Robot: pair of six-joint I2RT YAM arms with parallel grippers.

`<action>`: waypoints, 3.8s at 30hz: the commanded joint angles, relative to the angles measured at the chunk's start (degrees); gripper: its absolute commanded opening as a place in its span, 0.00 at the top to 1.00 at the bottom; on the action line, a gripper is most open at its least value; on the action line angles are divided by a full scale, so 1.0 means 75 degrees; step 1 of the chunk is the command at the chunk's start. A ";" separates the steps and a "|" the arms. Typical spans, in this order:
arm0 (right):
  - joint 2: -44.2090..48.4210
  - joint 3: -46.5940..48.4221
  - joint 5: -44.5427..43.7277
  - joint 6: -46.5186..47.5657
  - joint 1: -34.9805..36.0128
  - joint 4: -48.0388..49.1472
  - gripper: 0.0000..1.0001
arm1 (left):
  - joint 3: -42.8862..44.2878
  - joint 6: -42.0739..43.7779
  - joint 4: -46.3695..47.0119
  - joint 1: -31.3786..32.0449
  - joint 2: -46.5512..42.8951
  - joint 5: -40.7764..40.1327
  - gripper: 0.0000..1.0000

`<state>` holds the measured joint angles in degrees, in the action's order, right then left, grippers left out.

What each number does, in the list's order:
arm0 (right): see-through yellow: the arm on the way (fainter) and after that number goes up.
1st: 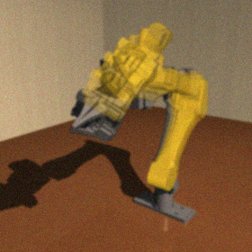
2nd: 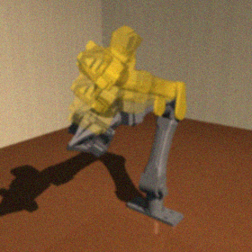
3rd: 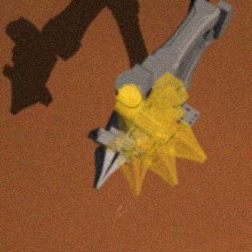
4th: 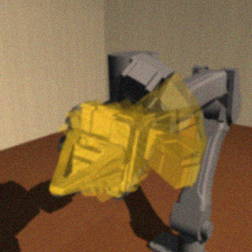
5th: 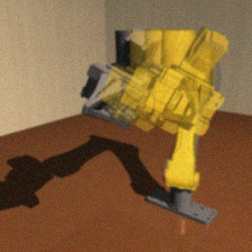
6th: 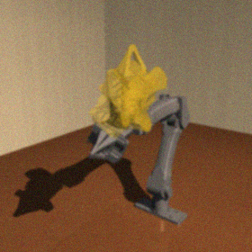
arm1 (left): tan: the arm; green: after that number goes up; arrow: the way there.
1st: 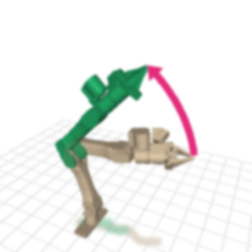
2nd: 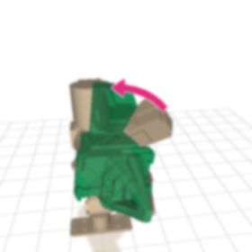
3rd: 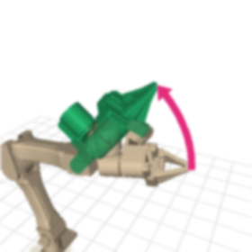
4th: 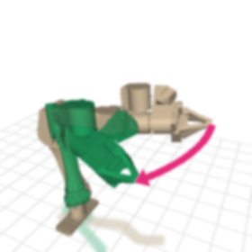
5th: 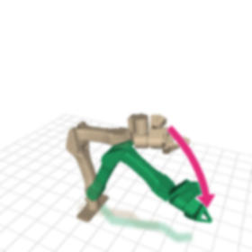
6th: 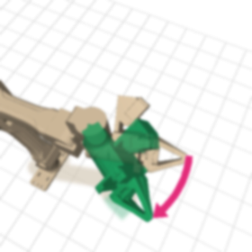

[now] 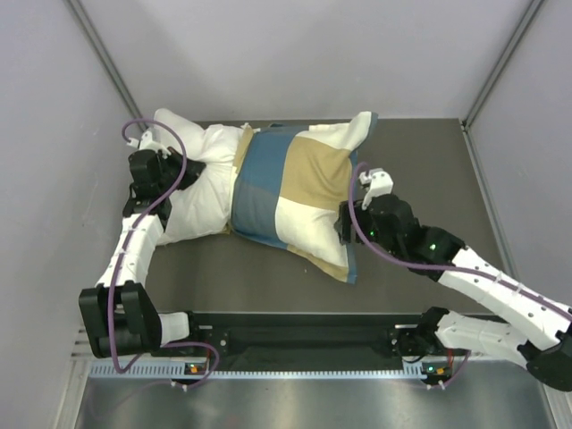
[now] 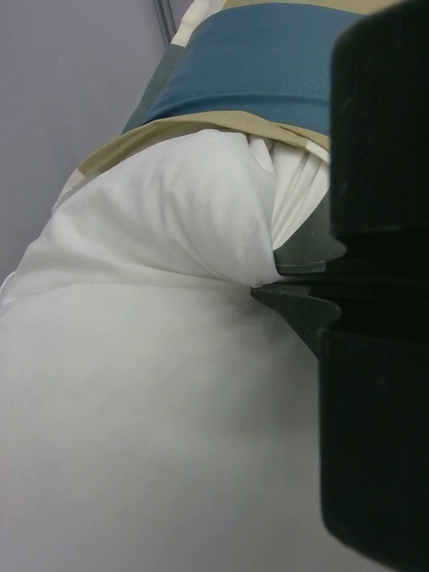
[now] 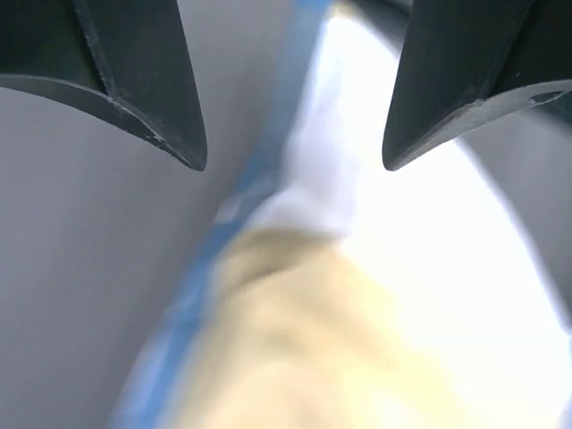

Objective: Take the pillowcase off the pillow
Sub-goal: Pull out the pillow

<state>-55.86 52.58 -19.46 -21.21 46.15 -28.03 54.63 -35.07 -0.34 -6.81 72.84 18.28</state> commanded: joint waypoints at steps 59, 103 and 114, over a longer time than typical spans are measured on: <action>0.0428 0.0103 -0.0979 0.2055 -0.7348 0.1183 1.00 | 0.0087 0.0480 0.0069 -0.0955 -0.0419 -0.0704 1.00; 0.0456 -0.1126 0.1905 -0.1003 -0.1212 0.2492 0.31 | 0.1153 0.1031 -0.0341 0.1481 0.0156 -0.0291 1.00; -0.2946 -0.0636 0.0592 -0.1426 0.1604 0.5000 0.25 | 0.1247 0.2003 -0.1548 0.2408 -0.0184 -0.2565 1.00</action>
<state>-76.23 44.05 -11.20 -29.71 56.73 -1.23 62.35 -22.17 -9.34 10.52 72.38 4.14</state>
